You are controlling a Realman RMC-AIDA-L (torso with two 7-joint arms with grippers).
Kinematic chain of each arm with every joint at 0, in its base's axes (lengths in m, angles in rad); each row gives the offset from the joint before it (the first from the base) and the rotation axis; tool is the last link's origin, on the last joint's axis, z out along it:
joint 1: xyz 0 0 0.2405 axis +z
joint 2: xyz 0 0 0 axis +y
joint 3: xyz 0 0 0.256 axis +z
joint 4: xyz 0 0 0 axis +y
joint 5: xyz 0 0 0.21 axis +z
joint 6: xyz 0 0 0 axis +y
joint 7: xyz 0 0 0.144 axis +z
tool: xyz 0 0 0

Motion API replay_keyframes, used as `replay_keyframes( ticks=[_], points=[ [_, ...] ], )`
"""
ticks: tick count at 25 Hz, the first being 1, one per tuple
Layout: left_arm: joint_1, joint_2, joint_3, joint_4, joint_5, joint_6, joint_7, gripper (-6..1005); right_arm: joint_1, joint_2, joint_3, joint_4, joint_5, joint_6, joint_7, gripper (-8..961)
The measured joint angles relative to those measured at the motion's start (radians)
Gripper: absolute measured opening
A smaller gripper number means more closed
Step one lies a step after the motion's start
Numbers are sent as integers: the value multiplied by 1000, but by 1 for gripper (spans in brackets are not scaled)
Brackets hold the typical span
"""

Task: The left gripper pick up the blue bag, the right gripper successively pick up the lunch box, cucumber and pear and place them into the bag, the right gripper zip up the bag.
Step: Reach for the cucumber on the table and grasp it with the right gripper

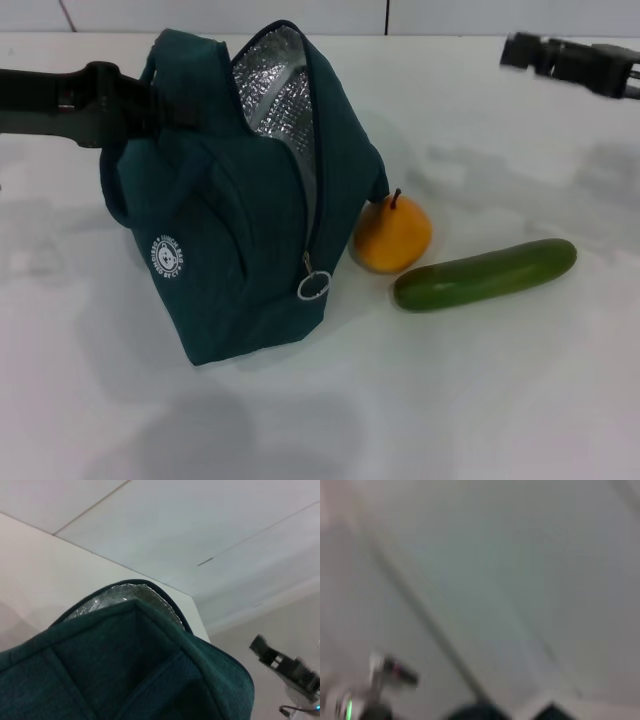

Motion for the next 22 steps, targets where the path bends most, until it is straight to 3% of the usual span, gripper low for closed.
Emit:
replay_keyframes(
  ticks=[3,6,8,12,14,17,18,20,21,22],
  points=[
    [-4,0,4,0,0,1,1,42,82,-55,43,-8,-258,-5,23,682],
    [-6,0,2,0,0,1,6,42,148,-75,117,-28,-503,-17,33,686],
    [-6,0,-1,0,0,0,10,42,168,-78,194,-72,-669,-26,36,689],
    [-5,1,-2,0,0,0,10,42,163,-68,382,-230,-1008,-65,75,792],
    [-5,2,-2,0,0,0,10,42,162,-50,466,-322,-1189,-112,127,843],
    [-6,5,-1,0,2,-1,10,42,160,1,580,-465,-1435,-167,196,857],
    [-6,5,-1,0,2,-1,10,42,160,1,580,-465,-1435,-167,196,861],
    [-6,6,-1,0,1,-2,10,42,141,80,694,-625,-1672,-236,232,870],
    [-6,6,-1,0,0,-2,10,42,139,91,707,-644,-1699,-247,235,875],
    [-6,6,-1,0,0,-2,9,42,135,117,729,-687,-1757,-273,238,879]
  ],
)
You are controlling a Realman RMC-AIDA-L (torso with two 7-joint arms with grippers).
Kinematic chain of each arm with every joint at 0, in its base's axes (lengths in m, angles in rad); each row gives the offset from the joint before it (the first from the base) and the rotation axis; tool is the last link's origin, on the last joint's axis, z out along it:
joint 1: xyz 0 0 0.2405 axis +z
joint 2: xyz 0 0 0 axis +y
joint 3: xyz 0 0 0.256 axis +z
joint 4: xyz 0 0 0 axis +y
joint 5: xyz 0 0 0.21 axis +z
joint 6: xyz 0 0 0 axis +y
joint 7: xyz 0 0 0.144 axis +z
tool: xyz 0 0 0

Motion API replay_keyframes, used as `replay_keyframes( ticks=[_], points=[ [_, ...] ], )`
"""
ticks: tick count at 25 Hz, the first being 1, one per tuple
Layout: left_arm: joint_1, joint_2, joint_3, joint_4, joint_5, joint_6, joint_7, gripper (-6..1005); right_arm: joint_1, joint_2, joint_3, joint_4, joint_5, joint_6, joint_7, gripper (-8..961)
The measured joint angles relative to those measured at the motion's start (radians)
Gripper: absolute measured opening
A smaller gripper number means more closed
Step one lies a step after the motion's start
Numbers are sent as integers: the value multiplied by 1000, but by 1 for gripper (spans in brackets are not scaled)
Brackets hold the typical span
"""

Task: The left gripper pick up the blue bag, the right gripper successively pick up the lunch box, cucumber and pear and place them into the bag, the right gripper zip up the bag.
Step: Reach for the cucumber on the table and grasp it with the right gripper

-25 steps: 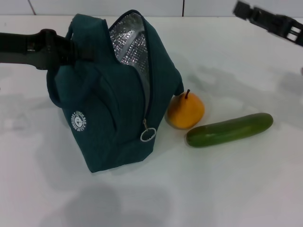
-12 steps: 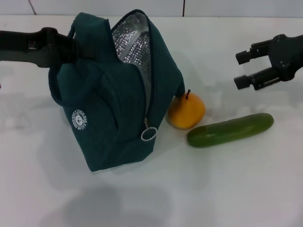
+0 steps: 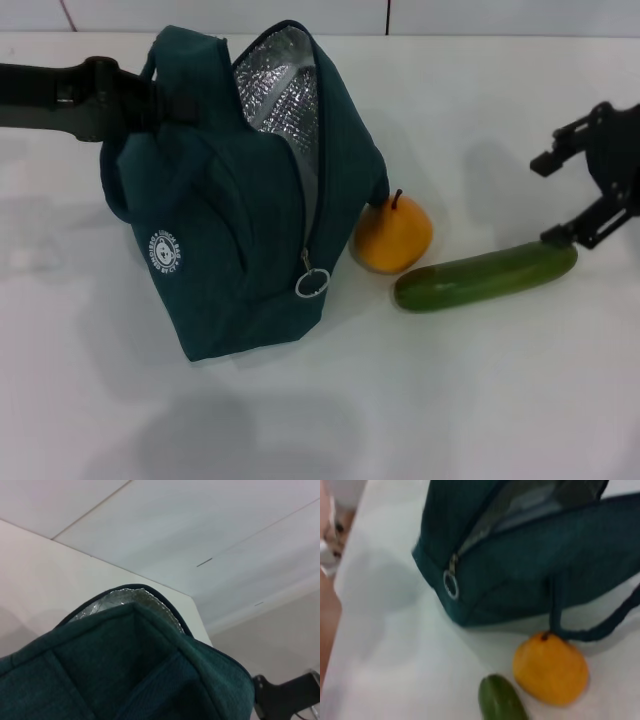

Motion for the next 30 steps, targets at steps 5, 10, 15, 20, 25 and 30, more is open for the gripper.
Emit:
replay_keyframes(
  ticks=[5,10,15,20,25,30],
  points=[
    [-1,0,0,0,0,-2,-4,42,-12,72,9,-78,-111,-31,-8,882],
    [-5,-1,-1,0,3,-3,-4,42,-14,112,4,-72,-168,-2,-49,871],
    [-5,-4,-1,0,4,-4,-6,42,-34,137,-44,-60,-176,69,-85,861],
    [-3,-7,-1,0,5,-5,-6,42,-39,166,-80,-10,-193,151,-120,851],
    [-8,-11,4,0,5,-5,-2,42,-40,185,-118,71,-204,249,-147,840],
    [-10,-12,5,0,5,-4,-2,42,-39,190,-135,118,-188,292,-153,830]
  ],
)
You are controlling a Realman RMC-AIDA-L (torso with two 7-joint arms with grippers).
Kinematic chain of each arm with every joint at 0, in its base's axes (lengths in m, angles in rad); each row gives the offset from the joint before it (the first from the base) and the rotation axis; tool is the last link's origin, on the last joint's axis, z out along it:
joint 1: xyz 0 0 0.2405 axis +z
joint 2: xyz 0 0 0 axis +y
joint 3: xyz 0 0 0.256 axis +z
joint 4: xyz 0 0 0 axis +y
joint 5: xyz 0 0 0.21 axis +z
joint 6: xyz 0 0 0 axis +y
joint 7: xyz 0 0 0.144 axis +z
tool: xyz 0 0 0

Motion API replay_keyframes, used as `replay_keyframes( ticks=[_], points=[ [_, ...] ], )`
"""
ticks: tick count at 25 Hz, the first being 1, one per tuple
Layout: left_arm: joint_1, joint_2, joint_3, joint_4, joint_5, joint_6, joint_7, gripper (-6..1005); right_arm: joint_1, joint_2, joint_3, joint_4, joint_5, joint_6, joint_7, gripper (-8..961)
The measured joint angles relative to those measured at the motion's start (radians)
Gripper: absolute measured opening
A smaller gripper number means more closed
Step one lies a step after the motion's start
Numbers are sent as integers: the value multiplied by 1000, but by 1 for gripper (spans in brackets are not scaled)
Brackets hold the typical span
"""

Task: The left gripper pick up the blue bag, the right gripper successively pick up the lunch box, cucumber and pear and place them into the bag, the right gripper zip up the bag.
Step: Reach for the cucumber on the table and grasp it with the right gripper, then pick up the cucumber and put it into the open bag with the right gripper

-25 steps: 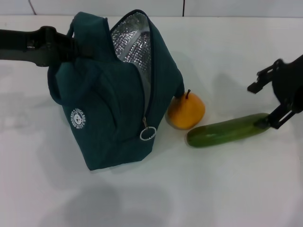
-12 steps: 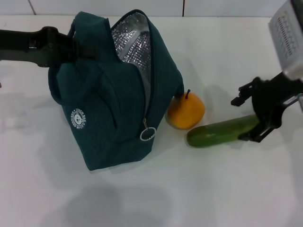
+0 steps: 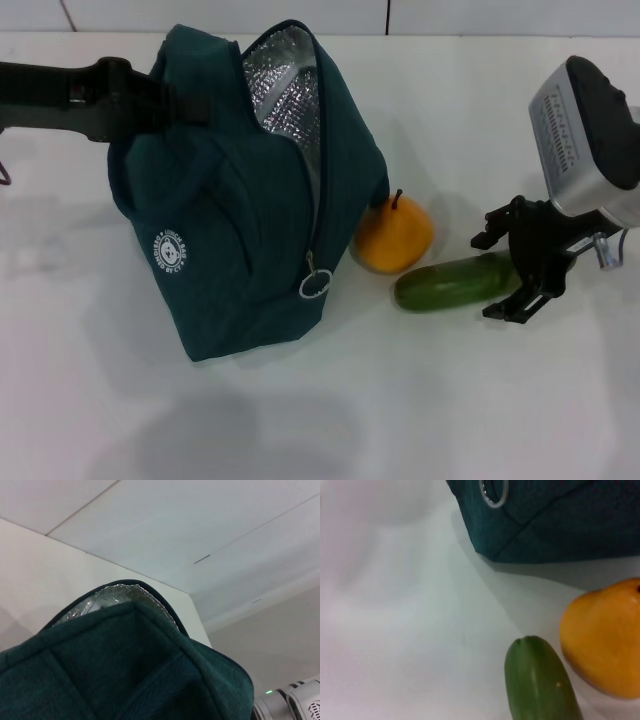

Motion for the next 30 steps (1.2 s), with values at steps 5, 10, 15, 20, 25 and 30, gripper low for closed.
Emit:
replay_keyframes(
  ticks=[5,10,15,20,25,30],
  points=[
    [0,0,-2,0,0,0,2,42,3,-2,-2,31,20,31,-4,820],
    [1,-2,0,0,0,-1,3,42,4,-3,-10,46,20,47,-15,809],
    [2,-1,-4,0,0,-2,3,42,-1,-1,-20,36,21,52,-19,799],
    [1,-1,-4,0,0,-2,3,42,2,-3,-22,41,20,51,-19,664],
    [2,1,-5,0,0,-2,3,42,-1,-5,-19,27,22,18,-20,592],
    [7,3,-5,0,0,-1,3,42,-3,-8,37,-35,56,-136,-22,582]
  ],
)
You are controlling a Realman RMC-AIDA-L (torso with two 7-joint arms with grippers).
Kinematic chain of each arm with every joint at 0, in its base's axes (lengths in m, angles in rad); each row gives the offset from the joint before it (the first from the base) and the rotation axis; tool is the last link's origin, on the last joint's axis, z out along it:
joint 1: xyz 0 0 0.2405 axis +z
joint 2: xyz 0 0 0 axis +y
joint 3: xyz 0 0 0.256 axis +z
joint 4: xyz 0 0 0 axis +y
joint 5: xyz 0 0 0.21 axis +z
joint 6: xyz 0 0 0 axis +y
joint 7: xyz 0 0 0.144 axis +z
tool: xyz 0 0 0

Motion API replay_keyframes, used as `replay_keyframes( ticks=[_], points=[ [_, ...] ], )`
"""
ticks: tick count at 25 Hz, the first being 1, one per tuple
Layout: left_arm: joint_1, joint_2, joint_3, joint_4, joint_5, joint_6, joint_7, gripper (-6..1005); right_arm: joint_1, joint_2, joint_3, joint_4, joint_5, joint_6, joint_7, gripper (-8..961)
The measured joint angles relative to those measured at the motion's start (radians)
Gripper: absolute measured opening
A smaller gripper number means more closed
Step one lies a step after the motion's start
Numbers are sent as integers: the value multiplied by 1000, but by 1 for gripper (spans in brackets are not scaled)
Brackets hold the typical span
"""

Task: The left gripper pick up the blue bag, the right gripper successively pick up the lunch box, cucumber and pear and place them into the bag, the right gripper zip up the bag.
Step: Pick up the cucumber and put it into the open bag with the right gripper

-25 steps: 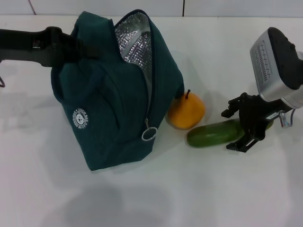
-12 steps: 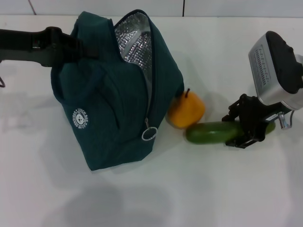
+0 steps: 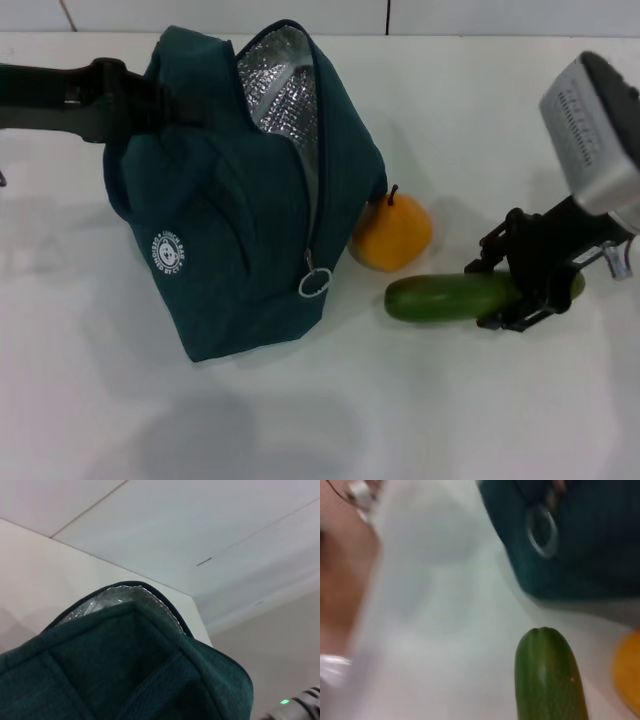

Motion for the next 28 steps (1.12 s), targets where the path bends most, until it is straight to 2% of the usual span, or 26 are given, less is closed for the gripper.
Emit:
replay_keyframes(
  ticks=[5,7,10,12,15,18,19,21,25,27,28],
  points=[
    [2,0,-1,0,0,0,0,42,-15,-1,126,-75,67,-229,4,579],
    [2,0,-1,0,-1,0,0,41,-19,-4,209,-91,116,-309,4,579],
    [0,0,-1,0,-1,0,0,41,-21,-20,377,-80,215,-410,5,579],
    [-1,-1,-1,0,-1,0,0,41,-22,-40,477,-23,295,-433,7,579],
    [-1,-2,-1,0,0,0,0,41,-22,-69,556,99,394,-417,16,578],
    [-2,-3,-1,-1,-2,0,0,41,-22,-91,584,252,512,-358,18,578],
    [-3,-4,0,-2,-2,0,0,41,-21,-92,585,282,535,-340,18,578],
    [-4,-5,3,-3,-5,1,0,41,-22,-76,585,333,595,-293,16,578],
    [-5,-7,6,-6,-5,6,4,41,-34,-6,580,350,680,-182,3,578],
    [-6,-8,7,-7,-6,8,9,41,-32,10,554,389,748,-124,-20,579],
    [-6,-8,8,-8,-6,8,10,41,-24,11,527,433,806,-90,-42,579]
  ],
)
